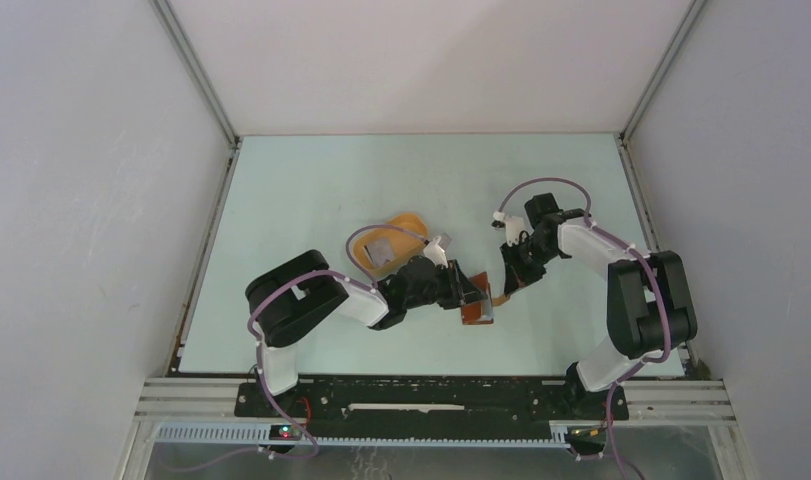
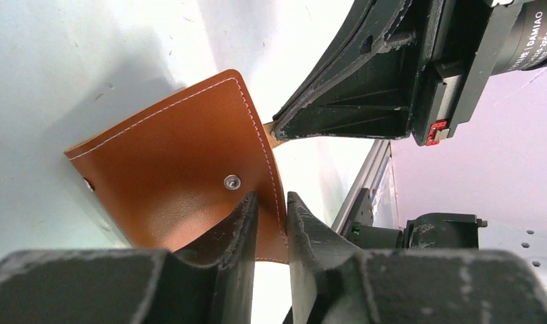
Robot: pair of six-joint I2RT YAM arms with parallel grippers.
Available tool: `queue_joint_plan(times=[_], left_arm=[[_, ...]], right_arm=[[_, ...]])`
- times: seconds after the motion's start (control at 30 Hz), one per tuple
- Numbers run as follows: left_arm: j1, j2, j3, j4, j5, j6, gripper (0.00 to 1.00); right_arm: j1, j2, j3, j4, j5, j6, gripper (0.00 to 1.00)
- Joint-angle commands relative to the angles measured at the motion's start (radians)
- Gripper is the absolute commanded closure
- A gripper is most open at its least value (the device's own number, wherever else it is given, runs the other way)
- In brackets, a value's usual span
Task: Put the credit cards into the card holder
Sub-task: Close the card holder at the center of the board.
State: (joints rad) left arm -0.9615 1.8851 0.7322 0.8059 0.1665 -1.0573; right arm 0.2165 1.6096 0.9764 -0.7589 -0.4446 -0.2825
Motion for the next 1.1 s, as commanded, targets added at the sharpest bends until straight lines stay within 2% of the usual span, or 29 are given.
queue_joint_plan(times=[0.0,0.17,0.3,0.5,0.77,0.93,1.07], left_arm=[[0.010,0.004,0.000,-0.044,-0.028,0.014,0.69],[0.010,-0.031,0.018,-0.073,-0.010,0.041,0.51],[0.013,-0.085,0.037,-0.132,-0.010,0.091,0.45],[0.029,-0.169,0.031,-0.182,-0.016,0.179,0.45],[0.033,-0.223,0.040,-0.257,0.003,0.343,0.54],[0.033,-0.171,0.164,-0.385,0.016,0.454,0.60],[0.032,-0.097,0.228,-0.411,0.003,0.496,0.54]], right_arm=[[-0.018,-0.025,0.037,-0.023,-0.048,0.002,1.00],[-0.022,-0.065,0.044,0.012,-0.066,-0.002,1.00],[-0.021,-0.047,0.061,0.004,-0.091,-0.022,1.00],[-0.034,-0.015,0.083,-0.017,-0.119,-0.054,1.00],[-0.043,0.009,0.104,-0.040,-0.156,-0.073,1.00],[-0.043,0.022,0.119,-0.056,-0.191,-0.083,1.00],[-0.043,0.034,0.126,-0.069,-0.218,-0.087,1.00]])
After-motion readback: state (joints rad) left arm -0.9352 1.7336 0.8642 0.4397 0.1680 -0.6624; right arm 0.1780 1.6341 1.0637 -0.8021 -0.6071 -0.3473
